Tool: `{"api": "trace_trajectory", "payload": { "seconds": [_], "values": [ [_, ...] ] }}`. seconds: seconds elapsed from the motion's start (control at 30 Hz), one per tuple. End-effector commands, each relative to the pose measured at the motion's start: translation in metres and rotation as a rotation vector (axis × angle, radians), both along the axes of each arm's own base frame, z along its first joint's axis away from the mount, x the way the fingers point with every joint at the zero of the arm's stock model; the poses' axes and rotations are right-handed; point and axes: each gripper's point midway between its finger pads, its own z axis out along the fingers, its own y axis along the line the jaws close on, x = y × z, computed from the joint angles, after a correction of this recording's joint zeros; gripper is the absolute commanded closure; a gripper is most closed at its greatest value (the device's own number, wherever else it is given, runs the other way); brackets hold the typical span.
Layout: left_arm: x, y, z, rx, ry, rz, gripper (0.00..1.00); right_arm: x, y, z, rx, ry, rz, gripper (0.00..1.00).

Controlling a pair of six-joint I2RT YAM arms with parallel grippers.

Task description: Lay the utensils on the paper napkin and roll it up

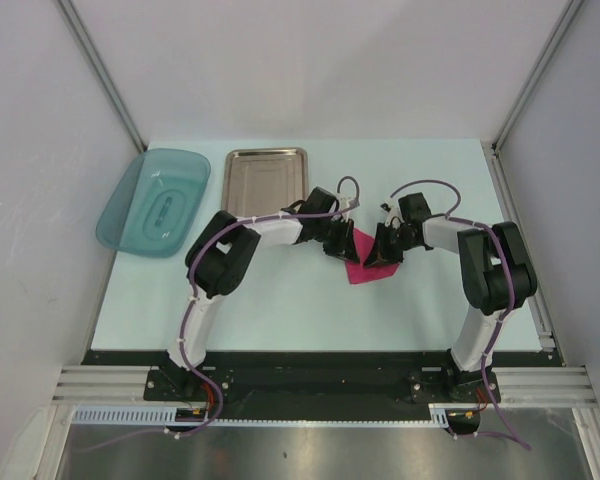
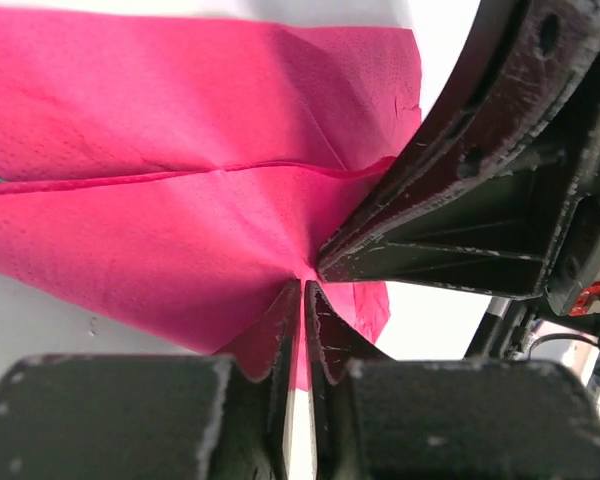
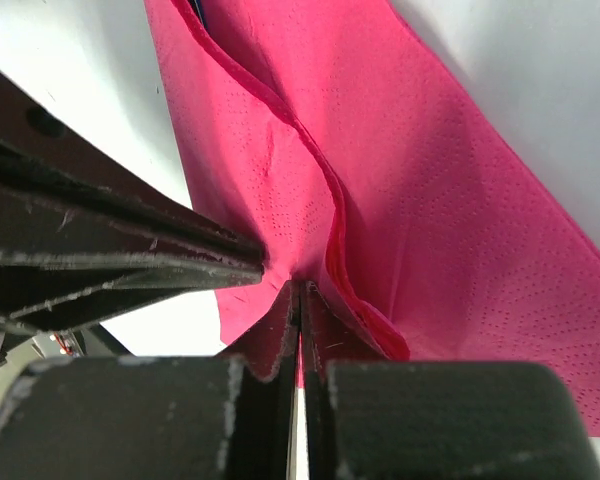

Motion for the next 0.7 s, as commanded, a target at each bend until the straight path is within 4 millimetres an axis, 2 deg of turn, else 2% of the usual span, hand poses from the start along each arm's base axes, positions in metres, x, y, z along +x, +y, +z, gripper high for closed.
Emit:
{"api": "trace_trajectory", "payload": {
  "seconds": [0.0, 0.1, 0.17, 0.2, 0.23, 0.33, 0.4, 0.5, 0.53, 0.6, 0.67],
  "values": [
    [-0.002, 0.006, -0.025, 0.048, 0.066, 0.022, 0.9, -0.022, -0.011, -0.033, -0.088, 0.079, 0.009, 0.99],
    [-0.008, 0.01, -0.035, 0.073, 0.083, 0.024, 0.93, -0.015, -0.013, -0.023, -0.074, 0.061, -0.002, 0.99],
    [-0.007, 0.013, -0.04, 0.09, 0.08, 0.026, 0.94, -0.009, -0.012, -0.009, -0.041, 0.04, -0.012, 0.93],
    [-0.007, 0.014, -0.042, 0.1, 0.085, 0.025, 0.94, -0.004, -0.017, -0.003, -0.022, 0.033, -0.03, 0.87],
    [-0.008, 0.014, -0.044, 0.108, 0.087, 0.022, 0.94, 0.001, -0.017, 0.012, 0.017, 0.013, -0.043, 0.69],
    [-0.004, 0.015, -0.044, 0.111, 0.074, 0.024, 0.95, 0.015, -0.032, 0.038, 0.045, -0.037, -0.089, 0.55],
    [-0.003, 0.014, -0.043, 0.11, 0.071, 0.025, 0.95, 0.02, -0.04, 0.048, 0.039, -0.065, -0.103, 0.5],
    [-0.002, 0.012, -0.042, 0.11, 0.065, 0.02, 0.96, 0.021, -0.059, 0.049, -0.023, -0.083, -0.124, 0.33],
    [-0.001, 0.012, -0.041, 0.109, 0.059, 0.019, 0.95, 0.022, -0.068, 0.047, -0.039, -0.08, -0.142, 0.24],
    [-0.001, 0.012, -0.042, 0.109, 0.056, 0.019, 0.96, 0.019, -0.079, 0.039, -0.074, -0.059, -0.156, 0.16],
    [0.0, 0.01, -0.04, 0.103, 0.05, 0.016, 0.96, 0.017, -0.09, 0.027, -0.115, -0.027, -0.178, 0.13]
  ]
}}
